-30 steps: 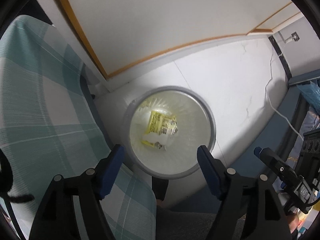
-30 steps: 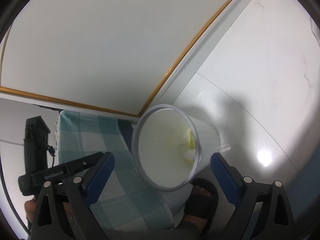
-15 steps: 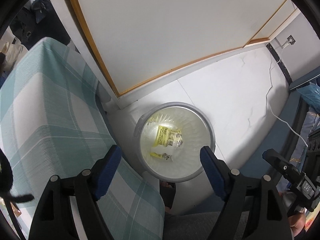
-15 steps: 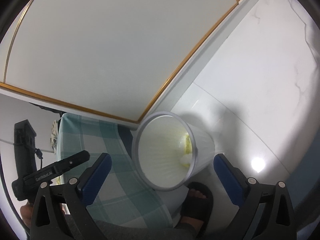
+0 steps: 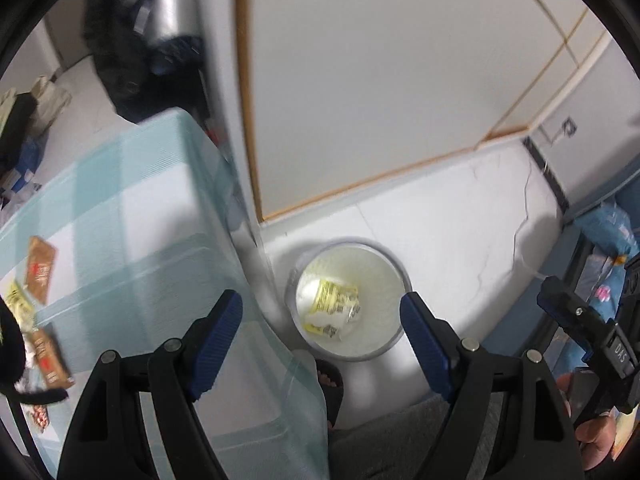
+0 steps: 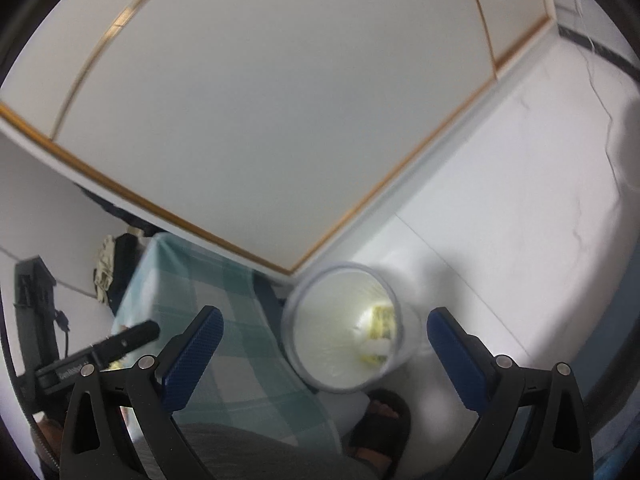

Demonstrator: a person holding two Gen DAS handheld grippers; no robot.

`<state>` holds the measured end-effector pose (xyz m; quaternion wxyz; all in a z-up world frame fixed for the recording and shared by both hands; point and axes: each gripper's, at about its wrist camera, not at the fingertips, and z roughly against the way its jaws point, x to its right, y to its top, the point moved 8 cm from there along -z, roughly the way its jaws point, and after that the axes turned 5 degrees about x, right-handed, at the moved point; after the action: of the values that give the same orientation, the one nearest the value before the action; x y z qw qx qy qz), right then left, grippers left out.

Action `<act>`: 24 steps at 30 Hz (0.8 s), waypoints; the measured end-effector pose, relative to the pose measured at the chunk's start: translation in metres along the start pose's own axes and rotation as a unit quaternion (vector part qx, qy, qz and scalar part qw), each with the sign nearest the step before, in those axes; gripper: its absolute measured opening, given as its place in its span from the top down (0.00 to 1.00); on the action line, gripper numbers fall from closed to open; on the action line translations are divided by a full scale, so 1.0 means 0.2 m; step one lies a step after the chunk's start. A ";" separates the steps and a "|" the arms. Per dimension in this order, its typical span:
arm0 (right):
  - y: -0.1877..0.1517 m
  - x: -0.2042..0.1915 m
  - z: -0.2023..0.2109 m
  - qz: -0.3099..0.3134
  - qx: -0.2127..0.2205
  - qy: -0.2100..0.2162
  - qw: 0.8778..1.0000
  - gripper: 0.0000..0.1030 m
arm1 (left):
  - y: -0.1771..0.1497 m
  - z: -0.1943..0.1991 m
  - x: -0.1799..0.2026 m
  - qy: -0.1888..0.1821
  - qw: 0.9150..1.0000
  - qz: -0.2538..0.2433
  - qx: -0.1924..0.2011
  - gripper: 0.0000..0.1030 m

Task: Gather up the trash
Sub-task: 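Move both tools back up over the trash on the table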

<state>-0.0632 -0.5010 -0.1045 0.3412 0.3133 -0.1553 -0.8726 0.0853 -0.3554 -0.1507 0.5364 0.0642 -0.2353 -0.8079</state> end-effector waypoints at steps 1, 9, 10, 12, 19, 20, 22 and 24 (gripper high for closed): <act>0.02 -0.04 0.02 0.005 0.008 0.007 1.000 0.00 | 0.01 0.03 -0.02 0.004 1.000 0.003 0.009 0.24; 0.02 -0.50 0.20 0.098 0.054 0.035 0.993 0.00 | 0.06 0.35 -0.26 0.018 0.994 0.039 0.100 0.24; 0.01 -0.55 0.22 0.105 0.059 0.039 0.992 0.00 | 0.07 0.39 -0.29 0.020 0.993 0.046 0.111 0.24; 0.00 -0.67 0.26 0.124 0.071 0.047 0.989 0.00 | 0.08 0.48 -0.39 0.025 0.989 0.059 0.136 0.24; -0.12 -1.12 0.37 0.197 0.113 0.096 0.969 0.00 | 0.08 0.79 -0.67 0.047 0.969 0.089 0.227 0.24; -0.15 -1.19 0.38 0.210 0.120 0.104 0.965 0.00 | 0.07 0.83 -0.70 0.050 0.966 0.093 0.236 0.24; -0.20 -1.29 0.39 0.228 0.130 0.113 0.958 0.00 | 0.06 0.90 -0.78 0.057 0.961 0.101 0.252 0.24; -0.27 -1.42 0.37 0.251 0.136 0.124 0.950 0.00 | 0.04 0.96 -0.87 0.068 0.956 0.106 0.266 0.24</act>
<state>0.0234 -0.2618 0.0514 0.5203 0.4135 -0.3023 -0.6833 0.0956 -0.1426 -0.0029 0.5973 0.2345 -0.4100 -0.6482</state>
